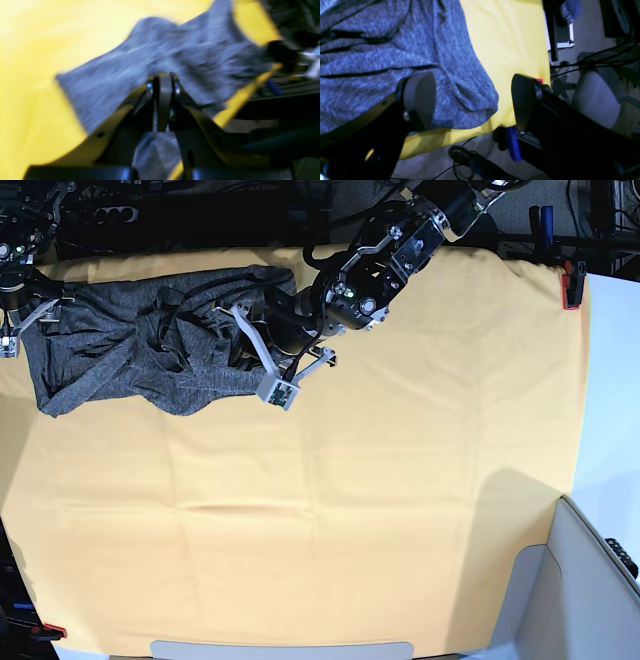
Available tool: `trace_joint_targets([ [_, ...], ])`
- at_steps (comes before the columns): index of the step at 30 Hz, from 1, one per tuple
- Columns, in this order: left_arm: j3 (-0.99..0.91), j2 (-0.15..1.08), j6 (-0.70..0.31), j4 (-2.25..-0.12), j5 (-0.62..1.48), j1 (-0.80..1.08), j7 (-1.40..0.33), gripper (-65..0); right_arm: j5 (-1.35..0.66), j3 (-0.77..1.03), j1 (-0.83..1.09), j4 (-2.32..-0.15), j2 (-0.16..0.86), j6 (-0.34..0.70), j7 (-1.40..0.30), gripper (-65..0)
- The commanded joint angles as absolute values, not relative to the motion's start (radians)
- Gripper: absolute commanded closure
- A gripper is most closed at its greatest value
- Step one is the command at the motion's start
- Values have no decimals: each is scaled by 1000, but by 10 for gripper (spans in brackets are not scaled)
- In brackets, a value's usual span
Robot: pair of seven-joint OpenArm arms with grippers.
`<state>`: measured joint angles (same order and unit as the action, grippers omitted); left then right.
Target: Fold the T-shirt properly
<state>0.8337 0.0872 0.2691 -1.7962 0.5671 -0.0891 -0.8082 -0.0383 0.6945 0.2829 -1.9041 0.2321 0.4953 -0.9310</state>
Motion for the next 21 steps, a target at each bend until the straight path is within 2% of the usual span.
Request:
trace_joint_targets([
  [1, 834, 74, 268, -1796, 576, -104, -786, -5, -38, 700, 277, -1920, 251, 490, -914, -466],
  [7, 842, 64, 274, -1647, 576, -104, -777, -5, -38, 699, 265, -1920, 239, 490, -914, -466],
  [15, 849, -4, 269, -1639, 576, -97, -777, -5, -38, 688, 265, -1920, 223, 490, -914, -466],
  [21, 972, -28, 272, -1639, 576, -104, -774, -5, -38, 664, 265, -1920, 223, 490, -914, -466],
])
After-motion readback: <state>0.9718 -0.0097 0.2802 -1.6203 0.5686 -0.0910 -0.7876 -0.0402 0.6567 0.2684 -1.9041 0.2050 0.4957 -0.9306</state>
